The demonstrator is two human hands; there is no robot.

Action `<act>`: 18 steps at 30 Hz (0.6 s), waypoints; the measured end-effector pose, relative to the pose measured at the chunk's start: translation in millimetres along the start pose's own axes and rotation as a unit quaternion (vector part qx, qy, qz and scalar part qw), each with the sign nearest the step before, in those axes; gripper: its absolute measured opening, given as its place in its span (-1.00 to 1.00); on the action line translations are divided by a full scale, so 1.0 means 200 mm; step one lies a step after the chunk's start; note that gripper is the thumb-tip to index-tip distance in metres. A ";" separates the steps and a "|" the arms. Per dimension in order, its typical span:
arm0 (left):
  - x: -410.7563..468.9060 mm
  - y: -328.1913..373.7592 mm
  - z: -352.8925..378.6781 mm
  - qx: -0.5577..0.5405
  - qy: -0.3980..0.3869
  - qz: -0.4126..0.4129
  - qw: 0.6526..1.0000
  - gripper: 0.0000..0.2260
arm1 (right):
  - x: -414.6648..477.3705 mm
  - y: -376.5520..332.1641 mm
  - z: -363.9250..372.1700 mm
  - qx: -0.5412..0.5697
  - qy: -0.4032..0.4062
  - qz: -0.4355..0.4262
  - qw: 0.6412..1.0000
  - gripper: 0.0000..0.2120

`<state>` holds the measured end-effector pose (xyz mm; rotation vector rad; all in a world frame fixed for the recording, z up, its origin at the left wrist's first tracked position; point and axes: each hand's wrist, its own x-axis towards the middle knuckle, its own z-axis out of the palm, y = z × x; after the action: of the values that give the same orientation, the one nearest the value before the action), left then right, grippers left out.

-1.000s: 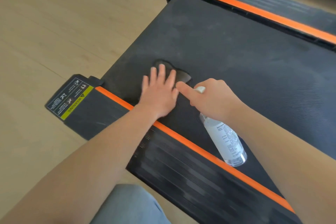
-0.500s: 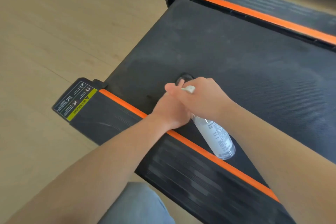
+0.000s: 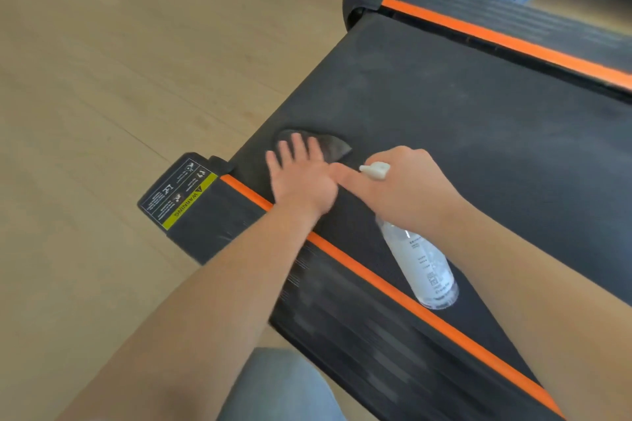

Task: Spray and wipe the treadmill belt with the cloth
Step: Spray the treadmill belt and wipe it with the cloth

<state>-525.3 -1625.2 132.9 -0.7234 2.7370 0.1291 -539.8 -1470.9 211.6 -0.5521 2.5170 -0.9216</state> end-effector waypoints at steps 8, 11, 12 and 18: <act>0.26 -0.12 0.10 -0.066 0.024 -0.188 0.980 -0.38 | -0.03 0.12 -0.05 -0.005 -0.021 0.061 0.998 -0.32; 0.15 0.11 0.20 -0.070 0.039 -0.058 0.995 -0.38 | -0.02 0.10 -0.03 0.014 -0.022 0.060 0.998 -0.34; 0.10 0.17 0.22 -0.059 0.037 0.008 0.998 -0.36 | -0.02 0.09 -0.02 0.024 -0.022 0.057 0.998 -0.39; -0.01 0.21 0.32 0.063 0.048 0.186 0.979 -0.35 | -0.02 0.02 0.00 0.000 -0.059 0.013 0.998 -0.52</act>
<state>-527.3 -1578.5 73.0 -0.1827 2.9109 0.0016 -537.8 -1466.5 209.6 -0.5566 2.4132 -0.8533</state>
